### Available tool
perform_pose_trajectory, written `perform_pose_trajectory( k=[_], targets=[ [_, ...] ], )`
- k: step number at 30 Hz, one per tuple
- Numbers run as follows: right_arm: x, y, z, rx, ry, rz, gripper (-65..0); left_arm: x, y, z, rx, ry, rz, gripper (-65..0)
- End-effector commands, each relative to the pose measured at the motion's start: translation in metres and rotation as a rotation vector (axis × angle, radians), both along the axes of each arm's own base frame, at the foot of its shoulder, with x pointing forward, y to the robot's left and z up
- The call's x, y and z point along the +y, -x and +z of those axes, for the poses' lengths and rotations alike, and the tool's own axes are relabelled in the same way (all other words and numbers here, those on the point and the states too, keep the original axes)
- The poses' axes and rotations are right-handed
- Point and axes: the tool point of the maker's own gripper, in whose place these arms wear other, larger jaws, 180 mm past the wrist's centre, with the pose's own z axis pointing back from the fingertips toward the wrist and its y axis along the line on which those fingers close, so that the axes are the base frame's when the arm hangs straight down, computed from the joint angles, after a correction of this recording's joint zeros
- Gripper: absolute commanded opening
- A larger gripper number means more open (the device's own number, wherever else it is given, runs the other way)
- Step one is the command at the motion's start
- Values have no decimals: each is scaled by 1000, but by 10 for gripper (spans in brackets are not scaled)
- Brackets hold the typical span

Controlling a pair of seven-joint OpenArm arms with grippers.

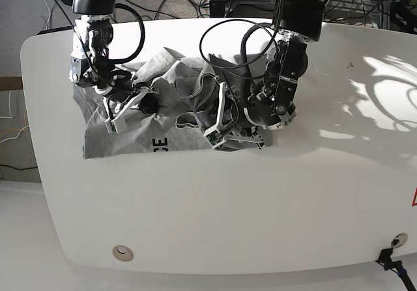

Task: Fold the T-shirt properly
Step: 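Press the folded end down with the left gripper onto the shirt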

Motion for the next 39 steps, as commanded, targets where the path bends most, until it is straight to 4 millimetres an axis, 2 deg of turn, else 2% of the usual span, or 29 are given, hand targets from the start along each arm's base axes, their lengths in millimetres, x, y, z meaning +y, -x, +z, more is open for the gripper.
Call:
perform_pose_trajectory(
  k=[1,6,11,14,15,18,20,24,27,31,34,39],
  targets=[
    [-1,24,-20,116,64,56,-650,-15,-17,13,-27,50,-9,-450],
    [-1,24,-20,116,64,56,-650,-31,-31,21,-59,139,-18,-450],
    [0,24,-20,116,59,55,-650,-42,-37,49,-143,221,-22,-450],
    [0,24,-20,115,58,55,-650,-40,-31,69,-200,260,-22,-450],
    [0,24,-20,115,58,55,-650,-29,-30,74,-227,255,-5,-450],
    [0,24,-20,115,58,55,-650,-13,-18,82,-266,254,22,-450],
    [0,24,-20,115,58,55,-650,-1,-6,74,-257,220,20,-450],
    [0,24,-20,115,58,55,-650,21,16,34,-163,146,22,-450],
    [0,24,-20,115,58,55,-650,24,30,7,-78,130,30,-450],
    [0,24,-20,115,58,55,-650,4,50,-16,1,126,-35,-450],
    [0,24,-20,116,59,55,-650,-34,61,-8,-3,205,-97,-450],
    [0,24,-20,115,58,55,-650,-76,84,-8,31,249,-194,-450]
  ],
)
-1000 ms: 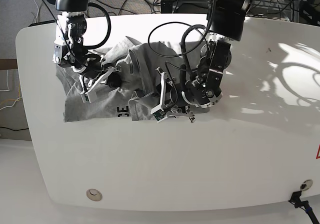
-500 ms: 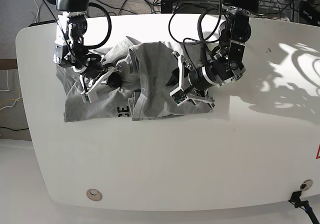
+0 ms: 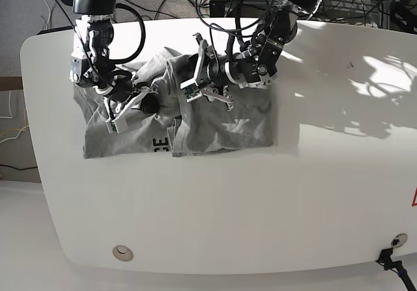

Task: Fold the T-shirt properly
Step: 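Press the folded end down with the left gripper onto the shirt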

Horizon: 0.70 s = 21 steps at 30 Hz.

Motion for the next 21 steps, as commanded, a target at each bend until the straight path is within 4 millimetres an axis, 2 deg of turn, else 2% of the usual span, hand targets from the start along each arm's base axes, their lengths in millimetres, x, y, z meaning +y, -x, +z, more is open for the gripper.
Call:
perform_pose_trajectory(
  k=[1,7,10,12,14,16,18,21],
  targets=[
    [-1,23,-20,115,62,51,-650,-17,2,7,-6,36,-33,-450],
    [-1,23,-19,113,61,51,-650,-38,23,1,8,29,-131,-450],
    [-1,23,-19,113,61,51,-650,-42,21,12,-22,45,-137,-450],
    [-1,23,-19,113,61,51,-650,-37,11,26,-65,64,-112,-450],
    [-1,23,-19,113,61,51,-650,-19,-12,40,-107,78,-29,-450],
    [-1,23,-19,113,61,51,-650,13,-38,44,-131,70,86,-450],
    [-1,23,-19,113,61,51,-650,48,-58,40,-133,43,184,-450],
    [-1,23,-19,113,61,51,-650,86,-71,26,-106,5,283,-450]
  ],
)
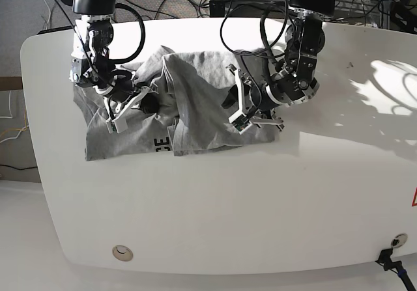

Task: Fold the T-shirt properly
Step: 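Press the folded end down with the left gripper onto the shirt, then grasp the shirt's outer edge with the right gripper and lift it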

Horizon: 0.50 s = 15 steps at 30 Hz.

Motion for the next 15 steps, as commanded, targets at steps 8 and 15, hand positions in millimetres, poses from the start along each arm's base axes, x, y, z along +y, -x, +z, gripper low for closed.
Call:
perform_pose_trajectory(
  k=[8,15],
  targets=[
    [-2,22,-19,111,62,50,-650,33,0,-24,41,59,86,-462],
    [-2,22,-19,112,65,50,-650,36,8,-40,83,62,94,-650]
  ],
)
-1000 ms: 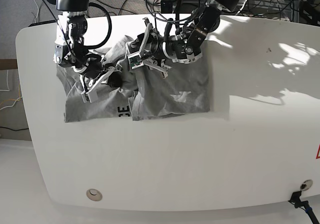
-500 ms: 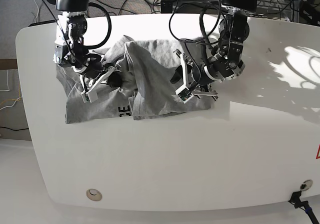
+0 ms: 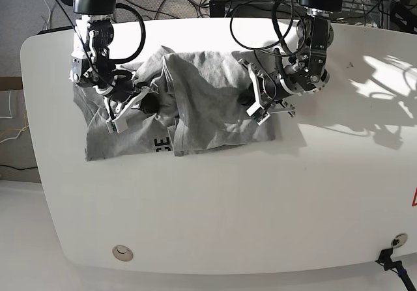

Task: Fold the T-shirt properly
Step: 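Grasp the shirt's outer edge with the right gripper and lift it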

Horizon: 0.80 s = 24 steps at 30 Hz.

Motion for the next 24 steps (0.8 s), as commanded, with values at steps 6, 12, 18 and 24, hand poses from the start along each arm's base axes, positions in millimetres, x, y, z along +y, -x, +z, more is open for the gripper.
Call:
perform_pose_trajectory(
  k=[6,12,18,24],
  targets=[
    [-2,9,-1,50,70,50,-650,9,2,-10,25,-29,-2,-650],
    [-28,-26,65,-158,96,-50,-494,16,6,-13,34,-45,-1,-650],
    [-96,-46,86,-209,121,-233,-259,20,6,-14,34,-54,-2,-650],
    [-162,-47,69,-127,139,-349,-118,20,6,-14,34,-54,-2,-650]
  ],
)
